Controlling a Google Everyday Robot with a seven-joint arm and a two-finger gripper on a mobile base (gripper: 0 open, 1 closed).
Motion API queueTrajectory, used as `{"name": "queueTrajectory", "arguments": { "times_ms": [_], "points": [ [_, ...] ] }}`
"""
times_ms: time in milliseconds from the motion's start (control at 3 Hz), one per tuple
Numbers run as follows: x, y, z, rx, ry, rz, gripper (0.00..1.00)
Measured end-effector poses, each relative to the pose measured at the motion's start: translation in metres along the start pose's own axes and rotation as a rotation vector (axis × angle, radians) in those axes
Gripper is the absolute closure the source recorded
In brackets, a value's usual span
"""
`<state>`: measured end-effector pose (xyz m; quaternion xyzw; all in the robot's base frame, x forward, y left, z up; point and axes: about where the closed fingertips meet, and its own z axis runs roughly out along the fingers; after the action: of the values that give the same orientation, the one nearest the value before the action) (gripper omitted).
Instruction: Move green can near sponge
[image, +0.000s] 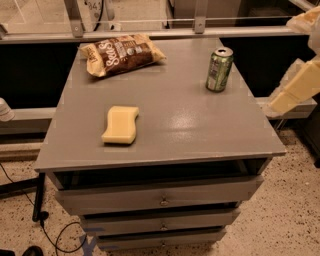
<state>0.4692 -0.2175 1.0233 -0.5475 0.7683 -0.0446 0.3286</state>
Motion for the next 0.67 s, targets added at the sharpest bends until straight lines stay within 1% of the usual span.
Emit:
{"name": "queueTrajectory", "arguments": {
  "times_ms": [333,667],
  "points": [
    [0.018,-0.034,0.043,0.034,-0.106,0.123,0.00],
    [0.025,-0.069,0.081,0.077,-0.225,0.235,0.00]
  ]
}}
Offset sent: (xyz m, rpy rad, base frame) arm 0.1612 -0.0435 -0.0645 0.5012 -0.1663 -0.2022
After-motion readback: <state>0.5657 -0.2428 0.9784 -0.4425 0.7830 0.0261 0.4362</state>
